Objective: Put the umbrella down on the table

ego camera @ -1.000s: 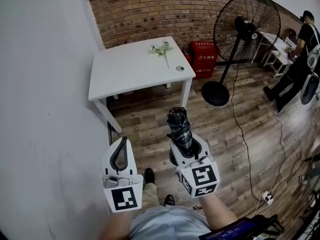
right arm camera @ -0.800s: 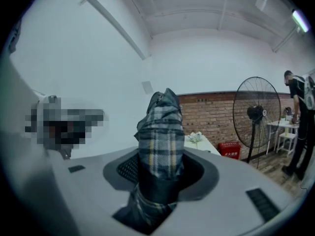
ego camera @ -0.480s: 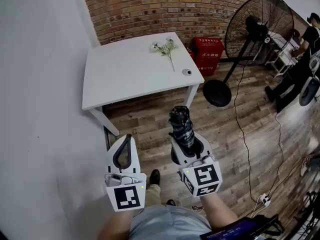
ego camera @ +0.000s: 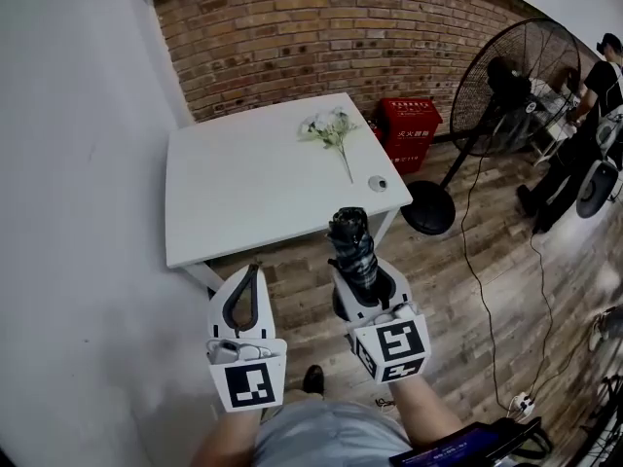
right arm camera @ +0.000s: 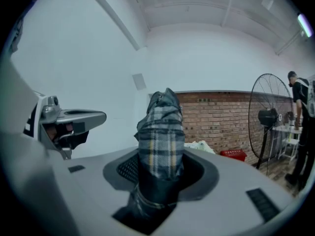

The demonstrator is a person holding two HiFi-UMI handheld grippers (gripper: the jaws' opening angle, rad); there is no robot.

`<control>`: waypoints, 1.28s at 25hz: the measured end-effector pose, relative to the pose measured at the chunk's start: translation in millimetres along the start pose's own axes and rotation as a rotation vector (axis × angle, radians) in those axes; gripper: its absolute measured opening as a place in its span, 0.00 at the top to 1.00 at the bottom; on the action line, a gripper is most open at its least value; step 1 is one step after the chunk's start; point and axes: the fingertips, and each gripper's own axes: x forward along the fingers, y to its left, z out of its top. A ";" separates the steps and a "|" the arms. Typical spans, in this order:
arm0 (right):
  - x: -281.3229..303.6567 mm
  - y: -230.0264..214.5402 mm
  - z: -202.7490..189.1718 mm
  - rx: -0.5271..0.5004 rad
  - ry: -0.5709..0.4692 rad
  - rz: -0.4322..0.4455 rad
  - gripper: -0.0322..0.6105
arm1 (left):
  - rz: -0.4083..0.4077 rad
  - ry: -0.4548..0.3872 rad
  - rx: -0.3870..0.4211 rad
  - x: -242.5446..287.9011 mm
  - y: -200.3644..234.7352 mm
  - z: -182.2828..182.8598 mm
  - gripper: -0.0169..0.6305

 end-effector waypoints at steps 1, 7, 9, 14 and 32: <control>8.9 -0.9 3.6 -0.003 -0.002 -0.004 0.66 | -0.002 -0.005 -0.003 7.7 6.0 -0.6 0.96; 48.8 -9.9 19.6 -0.022 -0.015 -0.029 0.66 | -0.006 -0.019 -0.001 45.3 32.6 -7.7 0.96; 57.4 -15.3 25.7 -0.026 -0.023 -0.039 0.66 | -0.010 -0.016 -0.001 55.6 36.2 -10.3 0.96; 77.8 -29.5 31.9 -0.033 -0.025 -0.062 0.66 | -0.015 -0.007 -0.010 79.4 44.6 -20.2 0.96; 232.4 -135.0 21.0 0.017 0.034 -0.023 0.66 | 0.018 0.086 0.023 245.6 67.1 -62.7 0.96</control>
